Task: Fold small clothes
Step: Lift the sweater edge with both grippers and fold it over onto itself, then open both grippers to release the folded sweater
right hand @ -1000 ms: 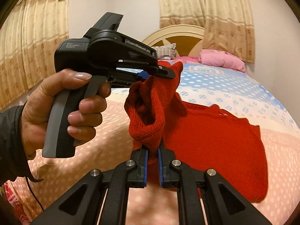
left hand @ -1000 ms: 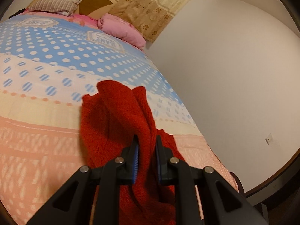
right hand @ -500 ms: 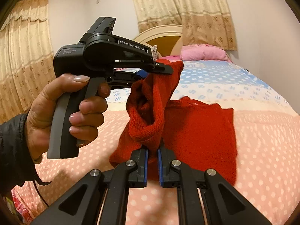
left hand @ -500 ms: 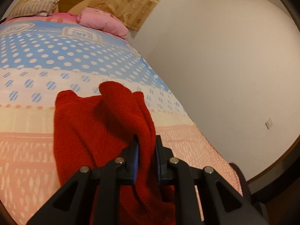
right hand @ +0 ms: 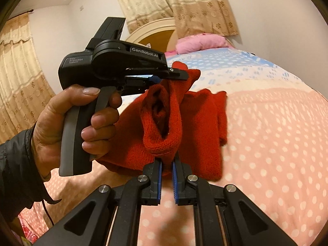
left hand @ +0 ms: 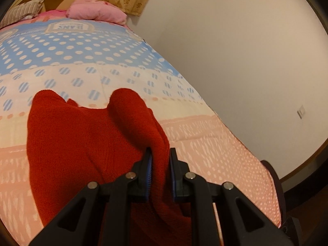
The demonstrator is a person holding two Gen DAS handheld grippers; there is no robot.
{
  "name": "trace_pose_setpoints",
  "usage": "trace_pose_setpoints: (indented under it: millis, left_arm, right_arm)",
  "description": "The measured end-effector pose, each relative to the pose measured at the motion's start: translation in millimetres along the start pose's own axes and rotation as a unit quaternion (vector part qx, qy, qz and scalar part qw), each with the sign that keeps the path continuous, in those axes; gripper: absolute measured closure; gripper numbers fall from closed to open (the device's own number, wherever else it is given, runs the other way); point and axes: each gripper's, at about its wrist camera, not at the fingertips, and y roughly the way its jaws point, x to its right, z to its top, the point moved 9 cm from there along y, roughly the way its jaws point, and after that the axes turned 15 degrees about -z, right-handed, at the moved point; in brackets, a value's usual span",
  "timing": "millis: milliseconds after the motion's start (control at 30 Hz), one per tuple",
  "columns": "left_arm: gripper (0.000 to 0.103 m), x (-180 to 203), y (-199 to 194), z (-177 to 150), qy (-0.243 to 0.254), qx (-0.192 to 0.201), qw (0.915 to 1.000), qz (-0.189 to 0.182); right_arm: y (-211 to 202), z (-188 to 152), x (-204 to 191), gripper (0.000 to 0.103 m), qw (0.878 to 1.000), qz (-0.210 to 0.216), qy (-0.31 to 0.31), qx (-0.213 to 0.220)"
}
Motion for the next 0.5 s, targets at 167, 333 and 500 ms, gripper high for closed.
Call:
trace_pose_setpoints:
  millis: [167, 333, 500]
  left_arm:
    - [0.083, 3.8, 14.0, -9.5, 0.006, -0.017, 0.9997, 0.016]
    - [0.045, 15.8, -17.5, -15.4, 0.048, 0.008, 0.9985, 0.024]
    - [0.036, -6.2, -70.7, -38.3, 0.087, 0.035, 0.991, 0.095]
  right_arm:
    - [4.5, -11.9, 20.7, 0.095, 0.999, -0.002, 0.038, -0.026]
    - [2.9, -22.8, 34.7, 0.095, 0.998, -0.002, 0.058, -0.036]
    - [3.5, -22.4, 39.6, 0.094, 0.996, 0.007, 0.079, -0.04]
